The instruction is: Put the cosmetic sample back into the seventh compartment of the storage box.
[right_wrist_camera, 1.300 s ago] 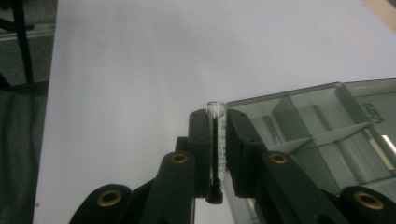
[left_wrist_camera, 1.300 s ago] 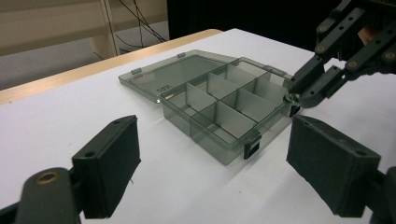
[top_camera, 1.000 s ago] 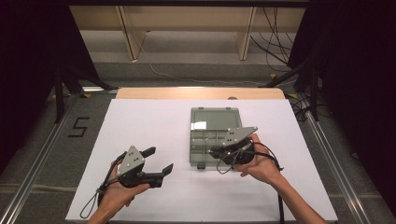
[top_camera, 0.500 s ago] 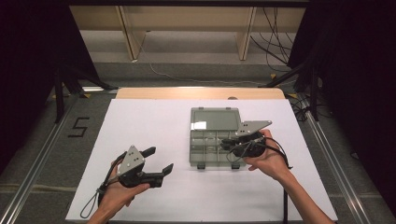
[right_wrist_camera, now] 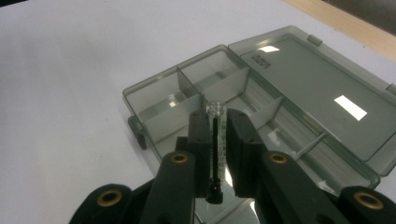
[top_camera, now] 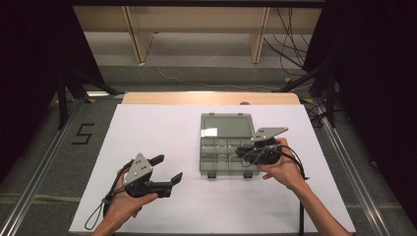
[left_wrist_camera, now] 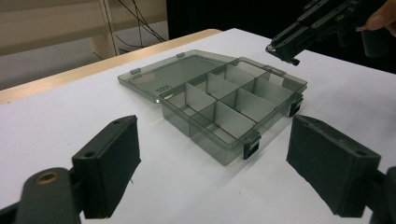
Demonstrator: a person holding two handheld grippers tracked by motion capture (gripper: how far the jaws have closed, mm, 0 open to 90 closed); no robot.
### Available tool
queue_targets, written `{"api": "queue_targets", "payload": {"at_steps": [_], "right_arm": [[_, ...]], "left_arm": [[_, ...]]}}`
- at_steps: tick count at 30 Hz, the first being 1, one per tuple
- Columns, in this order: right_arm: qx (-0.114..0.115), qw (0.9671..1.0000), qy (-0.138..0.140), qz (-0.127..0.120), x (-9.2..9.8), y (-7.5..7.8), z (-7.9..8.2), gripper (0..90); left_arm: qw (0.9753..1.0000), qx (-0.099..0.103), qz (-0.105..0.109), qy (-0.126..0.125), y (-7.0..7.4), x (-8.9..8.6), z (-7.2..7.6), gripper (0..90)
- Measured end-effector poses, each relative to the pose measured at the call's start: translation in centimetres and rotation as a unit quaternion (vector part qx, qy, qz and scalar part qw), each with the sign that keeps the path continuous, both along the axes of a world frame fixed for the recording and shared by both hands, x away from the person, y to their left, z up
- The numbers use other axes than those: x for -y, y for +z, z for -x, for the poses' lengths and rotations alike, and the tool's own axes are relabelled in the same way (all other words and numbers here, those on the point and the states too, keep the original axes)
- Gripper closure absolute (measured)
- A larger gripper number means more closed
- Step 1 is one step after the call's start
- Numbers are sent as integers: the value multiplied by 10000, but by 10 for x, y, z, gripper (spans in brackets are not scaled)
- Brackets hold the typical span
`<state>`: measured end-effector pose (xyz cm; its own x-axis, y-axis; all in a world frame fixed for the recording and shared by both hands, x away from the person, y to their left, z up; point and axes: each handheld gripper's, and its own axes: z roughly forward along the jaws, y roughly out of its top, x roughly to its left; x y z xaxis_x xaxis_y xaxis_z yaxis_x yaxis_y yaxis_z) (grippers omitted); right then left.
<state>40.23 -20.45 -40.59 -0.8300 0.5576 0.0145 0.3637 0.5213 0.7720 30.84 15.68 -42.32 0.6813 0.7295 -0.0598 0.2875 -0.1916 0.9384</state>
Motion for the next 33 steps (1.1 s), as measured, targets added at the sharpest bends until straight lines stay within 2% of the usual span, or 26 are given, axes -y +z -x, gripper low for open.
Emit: {"api": "queue_targets", "payload": {"at_steps": [4, 11, 12, 15, 18, 33], "right_arm": [[-132, 9999, -89, 21, 1, -8, -2, 812], [-216, 9996, -148, -38, 1, -14, -4, 812], [-307, 9993, -179, -73, 1, -16, -4, 812], [-276, 9994, -212, -69, 1, -19, -5, 812], [-374, 9989, -248, -105, 1, -23, -6, 811], [-444, 9983, -353, -160, -2, -33, -9, 811]], "left_arm": [[10000, -3, -1, -5, 0, 0, 0, 164], [10000, 4, -7, -10, 0, 0, -1, 165], [10000, -1, -5, -8, 0, 0, -1, 165], [10000, -4, -9, -11, 0, 0, -1, 165], [10000, -19, -18, 8, 0, 0, -1, 165], [10000, -21, 0, -6, -1, 1, -1, 165]]}}
